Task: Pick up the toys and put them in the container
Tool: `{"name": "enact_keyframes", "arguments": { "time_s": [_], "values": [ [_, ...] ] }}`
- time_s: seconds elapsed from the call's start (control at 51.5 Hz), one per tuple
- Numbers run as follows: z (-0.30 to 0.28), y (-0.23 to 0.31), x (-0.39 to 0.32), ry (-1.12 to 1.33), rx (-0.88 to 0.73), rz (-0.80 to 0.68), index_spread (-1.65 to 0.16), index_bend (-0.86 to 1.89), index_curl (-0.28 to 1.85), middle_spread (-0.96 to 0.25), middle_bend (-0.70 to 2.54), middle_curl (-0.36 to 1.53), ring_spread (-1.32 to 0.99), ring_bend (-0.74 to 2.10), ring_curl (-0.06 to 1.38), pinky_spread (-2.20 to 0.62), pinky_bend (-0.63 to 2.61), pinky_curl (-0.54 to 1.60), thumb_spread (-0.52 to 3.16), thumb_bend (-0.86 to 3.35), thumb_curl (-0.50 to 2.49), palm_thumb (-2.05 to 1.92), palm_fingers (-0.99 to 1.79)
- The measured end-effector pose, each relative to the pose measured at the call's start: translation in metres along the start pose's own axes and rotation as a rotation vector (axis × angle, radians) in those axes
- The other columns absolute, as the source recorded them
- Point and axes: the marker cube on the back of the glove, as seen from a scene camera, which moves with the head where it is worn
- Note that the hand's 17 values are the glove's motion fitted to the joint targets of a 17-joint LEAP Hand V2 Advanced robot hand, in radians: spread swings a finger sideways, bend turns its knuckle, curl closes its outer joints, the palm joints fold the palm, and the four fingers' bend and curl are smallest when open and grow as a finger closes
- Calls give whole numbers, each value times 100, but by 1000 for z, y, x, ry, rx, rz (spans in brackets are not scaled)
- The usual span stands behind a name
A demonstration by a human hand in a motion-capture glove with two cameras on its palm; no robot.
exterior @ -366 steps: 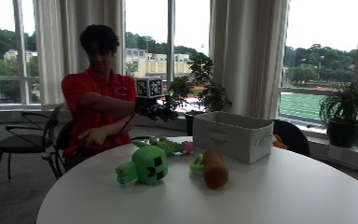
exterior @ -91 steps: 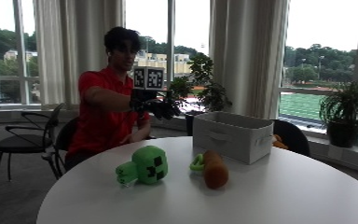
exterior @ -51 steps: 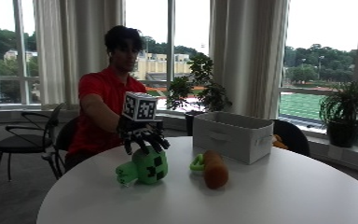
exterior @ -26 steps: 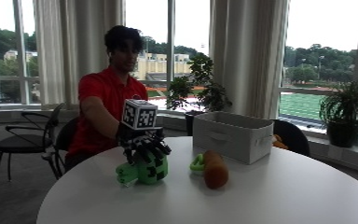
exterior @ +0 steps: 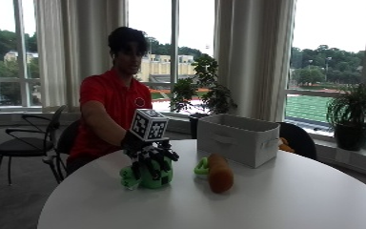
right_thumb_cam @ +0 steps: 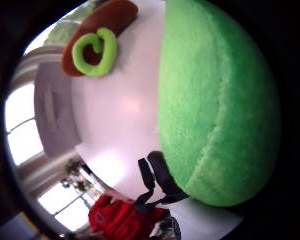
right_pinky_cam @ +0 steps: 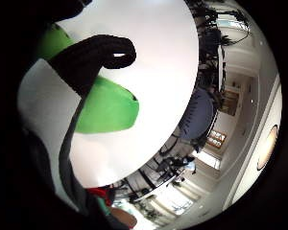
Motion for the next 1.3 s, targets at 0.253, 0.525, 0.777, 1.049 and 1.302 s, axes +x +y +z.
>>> {"name": "enact_keyframes", "arguments": {
  "time_s": [0.253, 0.525, 0.777, 1.049, 1.302],
  "values": [
    [8, -2, 5, 53, 67, -47, -36, -4, 5, -16, 21, 40, -20, 91, 38, -3, 142, 41, 101, 0, 34, 9, -8],
    [7, -15, -2, 45, 65, -82, -40, 20, 8, -21, 31, 43, -25, 102, 39, -12, 139, 39, 109, 1, 38, 25, 6],
    [4, -21, -4, 12, 122, -69, -42, 36, 21, -25, 36, 45, -29, 92, 33, -18, 122, 32, 115, 1, 43, 35, 30],
    [0, -22, -5, -65, 188, -36, -42, 25, 25, -38, 48, 53, -43, 103, 37, -34, 121, 33, 105, 8, 56, 58, 73],
    [-19, -11, -8, -73, 214, -5, -44, 32, 33, -44, 49, 60, -48, 99, 38, -38, 112, 34, 74, 6, 70, 68, 87]
  ]
}}
